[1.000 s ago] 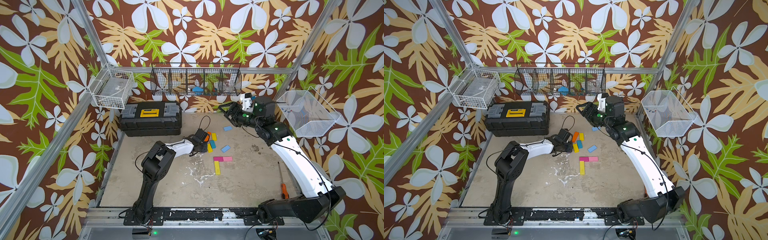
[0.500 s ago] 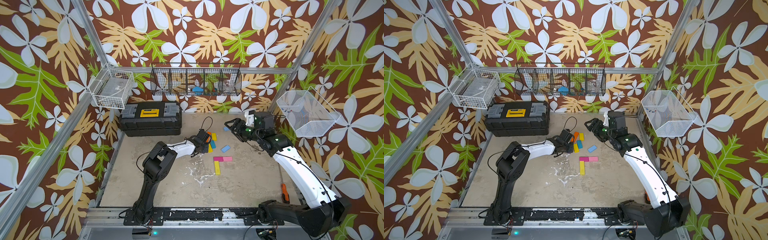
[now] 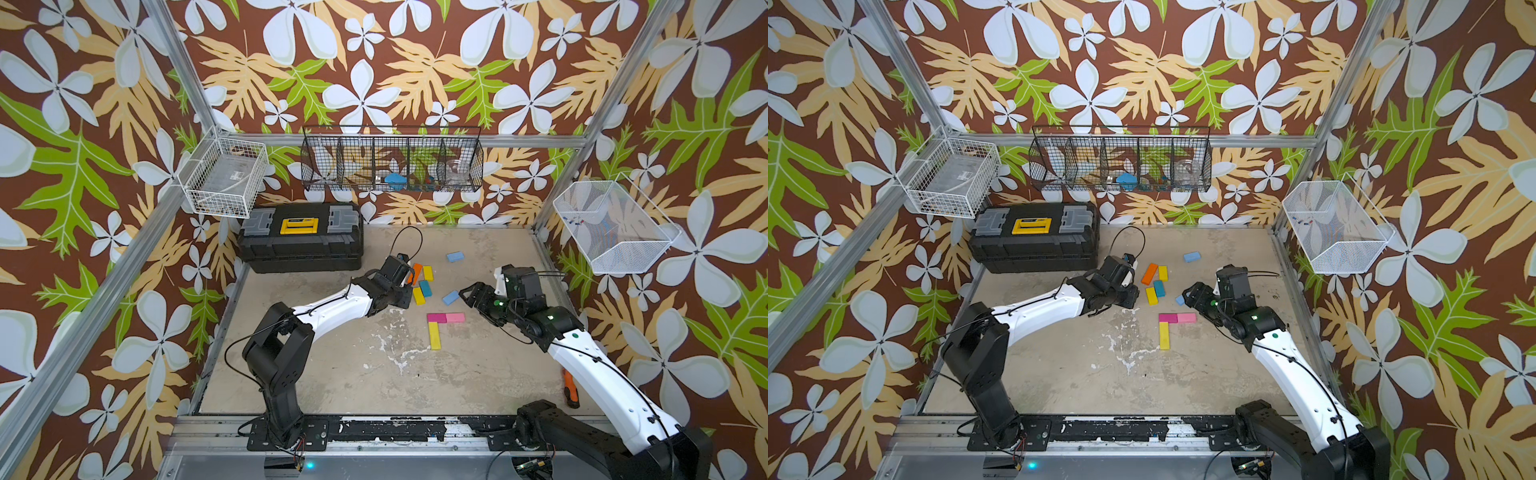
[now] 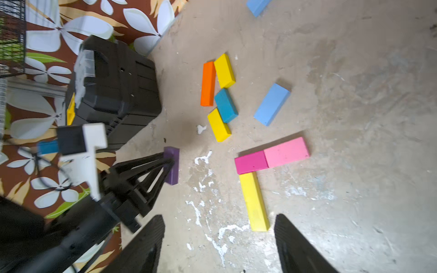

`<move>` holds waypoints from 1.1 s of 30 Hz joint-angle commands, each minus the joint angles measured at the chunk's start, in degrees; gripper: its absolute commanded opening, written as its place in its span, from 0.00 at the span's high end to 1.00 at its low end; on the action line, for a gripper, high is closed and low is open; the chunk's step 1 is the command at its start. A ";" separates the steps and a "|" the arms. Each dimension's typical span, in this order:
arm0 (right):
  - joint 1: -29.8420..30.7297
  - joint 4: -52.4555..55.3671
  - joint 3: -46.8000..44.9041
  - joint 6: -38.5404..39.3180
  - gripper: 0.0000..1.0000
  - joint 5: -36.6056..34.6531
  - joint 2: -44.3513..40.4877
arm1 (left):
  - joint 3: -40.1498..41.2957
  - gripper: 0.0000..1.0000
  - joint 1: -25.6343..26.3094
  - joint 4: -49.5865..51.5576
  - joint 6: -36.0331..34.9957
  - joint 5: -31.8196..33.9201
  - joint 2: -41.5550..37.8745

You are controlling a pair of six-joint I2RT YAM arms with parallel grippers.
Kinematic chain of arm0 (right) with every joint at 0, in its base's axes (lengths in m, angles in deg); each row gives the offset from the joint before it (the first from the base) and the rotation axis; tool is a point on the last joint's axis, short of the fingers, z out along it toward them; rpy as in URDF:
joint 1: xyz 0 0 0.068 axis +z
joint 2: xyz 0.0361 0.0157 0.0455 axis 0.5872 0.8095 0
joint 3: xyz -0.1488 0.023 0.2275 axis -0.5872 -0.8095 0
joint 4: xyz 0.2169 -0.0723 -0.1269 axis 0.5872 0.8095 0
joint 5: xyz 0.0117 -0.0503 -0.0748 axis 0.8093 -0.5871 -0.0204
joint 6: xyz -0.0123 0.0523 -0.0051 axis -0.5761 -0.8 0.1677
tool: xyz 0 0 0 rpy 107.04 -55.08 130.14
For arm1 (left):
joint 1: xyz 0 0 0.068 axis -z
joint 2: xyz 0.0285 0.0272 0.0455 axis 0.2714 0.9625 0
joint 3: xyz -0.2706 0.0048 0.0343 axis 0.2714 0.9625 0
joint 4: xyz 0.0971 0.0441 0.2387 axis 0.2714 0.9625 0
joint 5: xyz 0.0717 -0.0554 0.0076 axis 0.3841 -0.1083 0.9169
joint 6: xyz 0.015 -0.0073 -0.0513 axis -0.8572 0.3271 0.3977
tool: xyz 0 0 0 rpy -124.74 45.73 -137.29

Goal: Assemble the letter c with building blocks
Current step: Pick up the building block from the center of the board, then place the building block at the center of the board.

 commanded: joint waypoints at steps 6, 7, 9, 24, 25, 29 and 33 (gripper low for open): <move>-7.27 2.24 -8.09 4.55 0.25 -3.79 -3.99 | 5.42 1.00 10.14 -0.59 -6.72 -2.81 -5.53; -8.94 2.40 -9.13 5.18 0.25 -3.31 -4.42 | 5.50 1.00 11.43 -0.97 -6.72 -2.79 -5.34; -12.05 2.79 -10.79 6.26 0.25 -2.31 -4.82 | 5.34 1.00 13.41 -1.70 -6.72 -3.40 -4.55; -17.55 1.22 -20.10 6.57 0.25 0.83 -6.89 | 0.20 1.00 22.41 -2.28 -13.25 -2.06 5.78; -17.55 1.02 -20.25 6.61 0.25 0.79 -6.66 | 0.23 1.00 22.53 -2.34 -13.46 -2.06 6.09; -17.55 0.57 -20.70 6.53 0.25 0.65 -6.33 | 0.21 1.00 23.30 -3.15 -14.19 -2.56 7.24; -17.55 0.61 -20.50 6.78 0.25 0.22 -6.25 | 0.36 1.00 23.94 -4.07 -14.19 -3.27 8.64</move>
